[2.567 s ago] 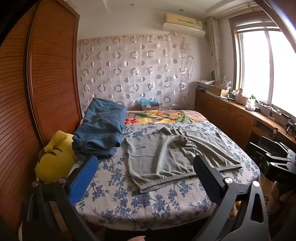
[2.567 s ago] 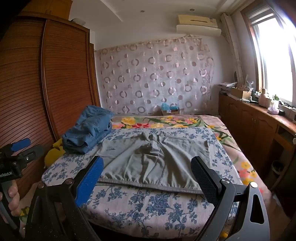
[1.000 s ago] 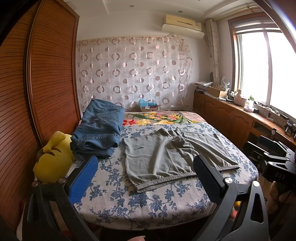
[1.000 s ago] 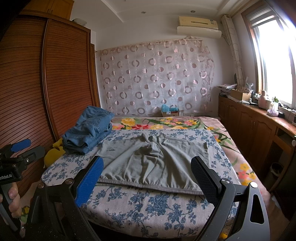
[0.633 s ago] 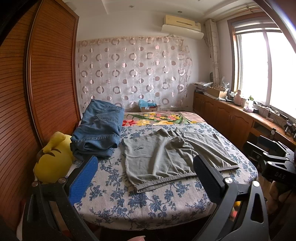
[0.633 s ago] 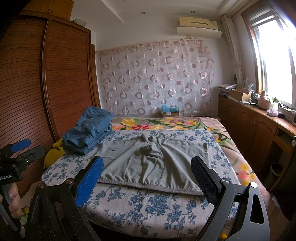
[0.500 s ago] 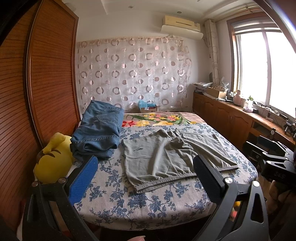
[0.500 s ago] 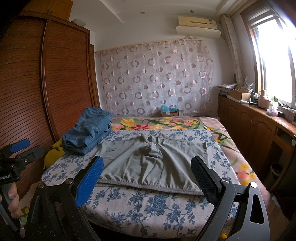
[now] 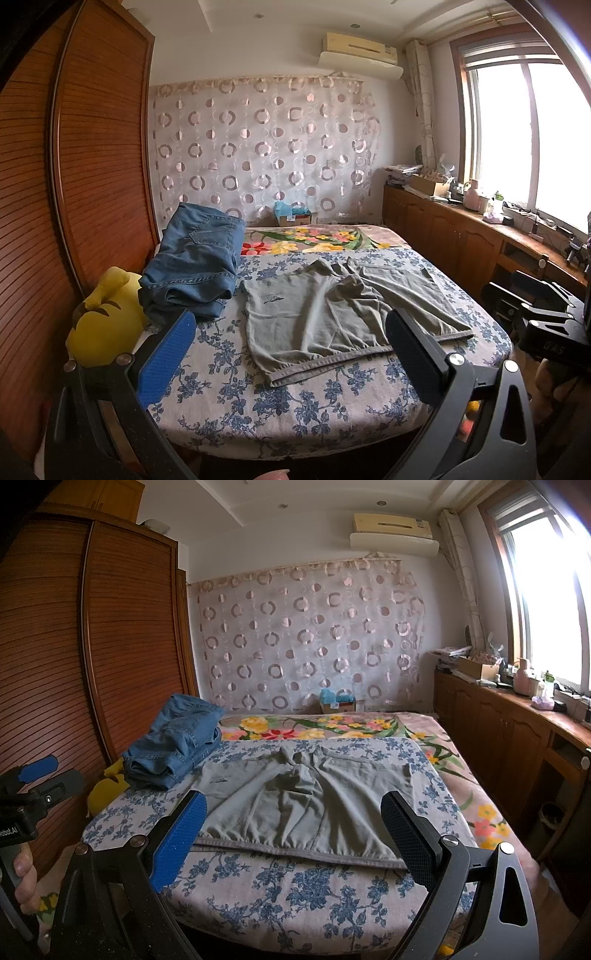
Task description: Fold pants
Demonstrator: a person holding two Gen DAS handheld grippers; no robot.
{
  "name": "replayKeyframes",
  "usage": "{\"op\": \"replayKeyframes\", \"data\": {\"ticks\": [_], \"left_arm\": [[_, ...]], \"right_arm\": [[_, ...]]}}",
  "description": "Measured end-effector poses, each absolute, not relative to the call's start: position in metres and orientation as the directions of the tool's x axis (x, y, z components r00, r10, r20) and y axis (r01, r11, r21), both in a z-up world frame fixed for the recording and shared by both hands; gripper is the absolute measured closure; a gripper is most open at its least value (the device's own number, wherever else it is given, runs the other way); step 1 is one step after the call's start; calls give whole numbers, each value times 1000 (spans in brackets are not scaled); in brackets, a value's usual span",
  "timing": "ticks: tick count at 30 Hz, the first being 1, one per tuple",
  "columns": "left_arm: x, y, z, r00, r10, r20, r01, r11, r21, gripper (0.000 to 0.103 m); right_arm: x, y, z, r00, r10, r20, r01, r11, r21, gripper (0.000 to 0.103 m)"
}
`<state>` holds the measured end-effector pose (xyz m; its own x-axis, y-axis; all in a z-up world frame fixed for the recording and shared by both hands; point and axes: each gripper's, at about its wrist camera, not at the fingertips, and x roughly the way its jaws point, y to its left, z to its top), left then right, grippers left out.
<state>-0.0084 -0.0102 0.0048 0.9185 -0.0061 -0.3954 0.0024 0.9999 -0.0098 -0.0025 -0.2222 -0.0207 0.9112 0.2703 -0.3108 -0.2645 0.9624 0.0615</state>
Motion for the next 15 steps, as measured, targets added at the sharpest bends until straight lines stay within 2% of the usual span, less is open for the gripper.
{"op": "replayKeyframes", "data": {"ticks": [9, 15], "left_arm": [[-7, -24, 16, 908, 7, -419, -9, 1000, -3, 0], [10, -27, 0, 899, 24, -438, -16, 1000, 21, 0]], "right_arm": [[2, -228, -26, 912, 264, -314, -257, 964, 65, 7], [12, -240, -35, 910, 261, -323, -249, 965, 80, 7]]}}
